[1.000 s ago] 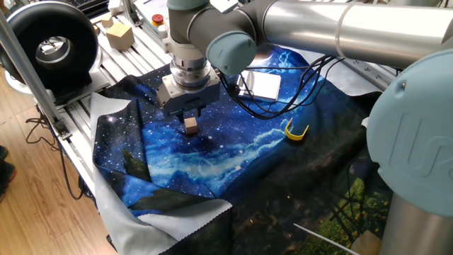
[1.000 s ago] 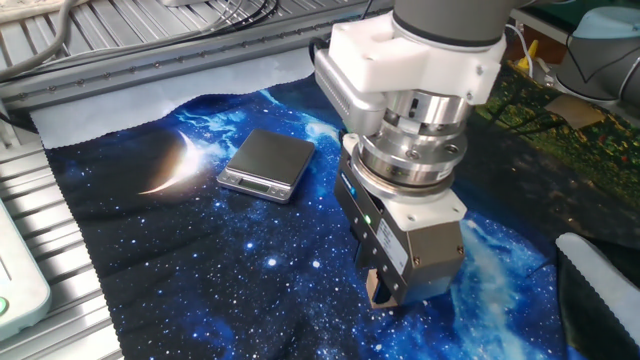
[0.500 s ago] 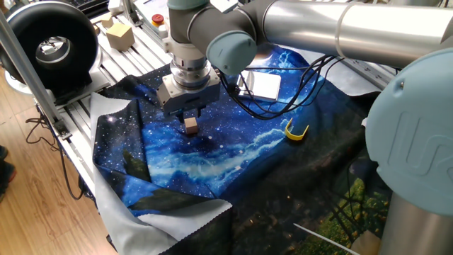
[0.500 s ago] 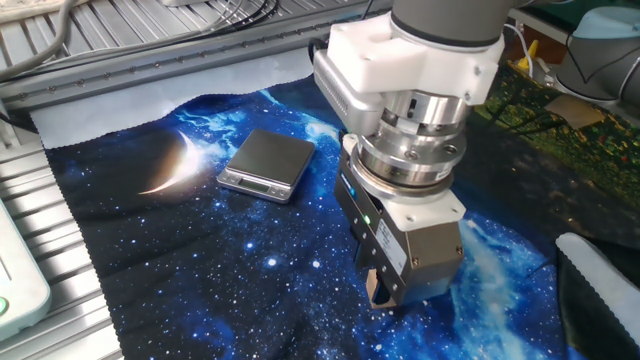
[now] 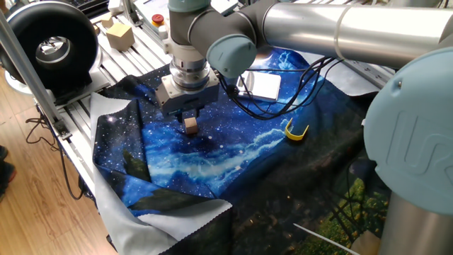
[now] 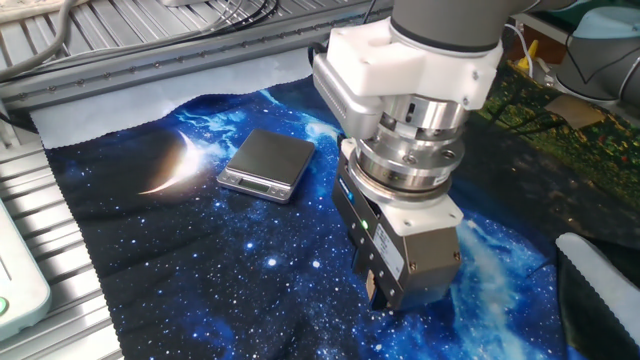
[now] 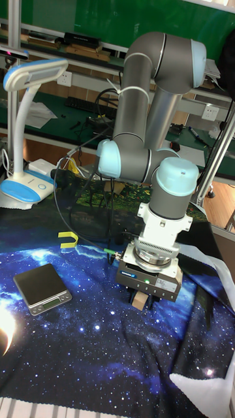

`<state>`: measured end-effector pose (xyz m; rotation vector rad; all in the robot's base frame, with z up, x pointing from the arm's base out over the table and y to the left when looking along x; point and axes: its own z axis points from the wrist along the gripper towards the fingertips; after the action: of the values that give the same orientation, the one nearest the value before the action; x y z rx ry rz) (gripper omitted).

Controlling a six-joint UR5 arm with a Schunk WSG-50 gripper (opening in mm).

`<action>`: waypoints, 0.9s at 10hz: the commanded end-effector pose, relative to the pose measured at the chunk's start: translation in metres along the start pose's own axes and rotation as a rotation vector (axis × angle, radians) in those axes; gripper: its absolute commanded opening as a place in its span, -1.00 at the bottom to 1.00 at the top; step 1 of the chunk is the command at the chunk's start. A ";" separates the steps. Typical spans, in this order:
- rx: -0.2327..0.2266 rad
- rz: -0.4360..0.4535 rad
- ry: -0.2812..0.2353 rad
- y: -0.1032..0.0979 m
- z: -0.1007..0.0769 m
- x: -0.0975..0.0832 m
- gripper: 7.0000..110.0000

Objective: Place the block on the scale

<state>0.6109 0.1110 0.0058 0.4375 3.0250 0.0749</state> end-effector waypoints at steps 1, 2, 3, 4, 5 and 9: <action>-0.046 0.035 0.037 0.010 0.000 0.008 -0.28; -0.039 0.039 0.072 0.009 -0.001 0.017 -0.28; -0.030 0.038 0.092 0.007 -0.001 0.022 -0.28; -0.026 0.040 0.104 0.006 -0.001 0.025 -0.28; -0.026 0.037 0.107 0.006 -0.001 0.025 -0.28; 0.001 0.019 0.127 -0.001 -0.002 0.031 -0.28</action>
<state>0.5851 0.1182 0.0040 0.4726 3.1272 0.1002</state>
